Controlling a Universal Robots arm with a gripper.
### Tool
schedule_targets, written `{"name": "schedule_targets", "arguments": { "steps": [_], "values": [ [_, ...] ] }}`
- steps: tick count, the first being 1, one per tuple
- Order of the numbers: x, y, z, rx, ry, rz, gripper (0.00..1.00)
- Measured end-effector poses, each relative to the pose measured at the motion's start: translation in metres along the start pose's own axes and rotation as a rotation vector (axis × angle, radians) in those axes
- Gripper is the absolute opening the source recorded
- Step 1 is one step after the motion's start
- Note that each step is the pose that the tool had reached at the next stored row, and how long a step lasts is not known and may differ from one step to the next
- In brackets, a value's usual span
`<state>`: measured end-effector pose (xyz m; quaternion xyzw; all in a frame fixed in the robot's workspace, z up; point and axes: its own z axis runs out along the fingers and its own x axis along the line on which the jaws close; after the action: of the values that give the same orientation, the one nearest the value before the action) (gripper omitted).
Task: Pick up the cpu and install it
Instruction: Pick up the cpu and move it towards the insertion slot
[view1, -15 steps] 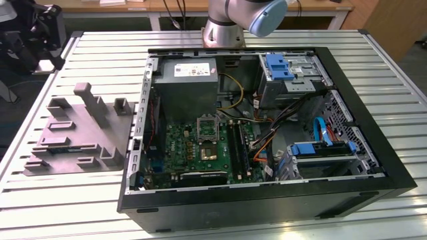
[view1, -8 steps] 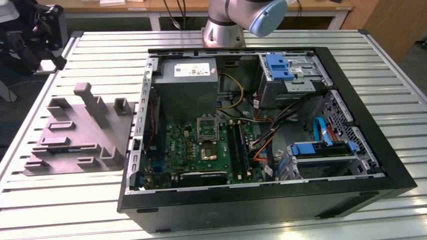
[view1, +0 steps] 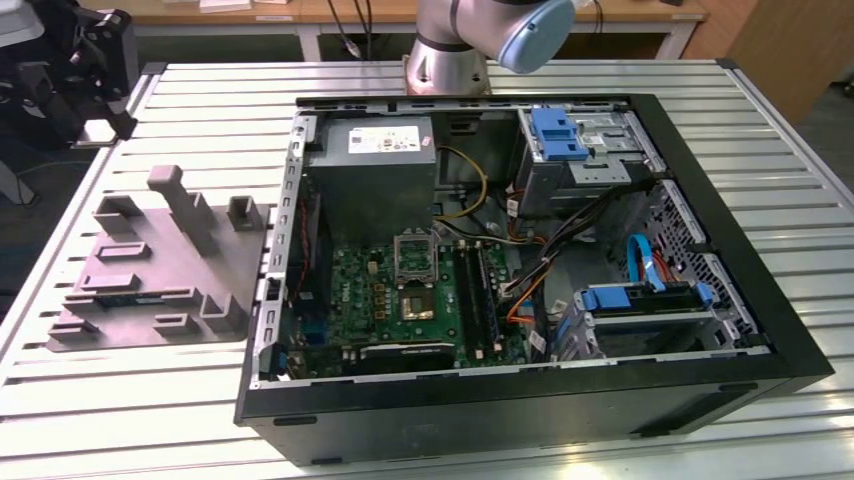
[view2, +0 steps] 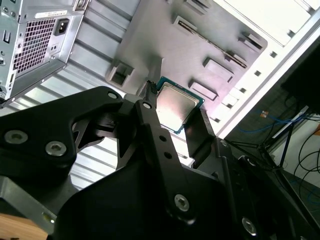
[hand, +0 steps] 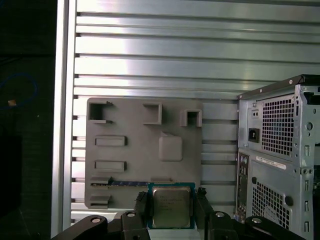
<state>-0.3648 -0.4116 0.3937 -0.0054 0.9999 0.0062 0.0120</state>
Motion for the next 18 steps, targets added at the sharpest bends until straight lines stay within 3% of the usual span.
{"name": "schedule_targets", "arguments": {
  "steps": [18],
  "values": [
    [-0.004,-0.0001,0.0001,0.0,0.0,0.0,0.47]
  ]
}}
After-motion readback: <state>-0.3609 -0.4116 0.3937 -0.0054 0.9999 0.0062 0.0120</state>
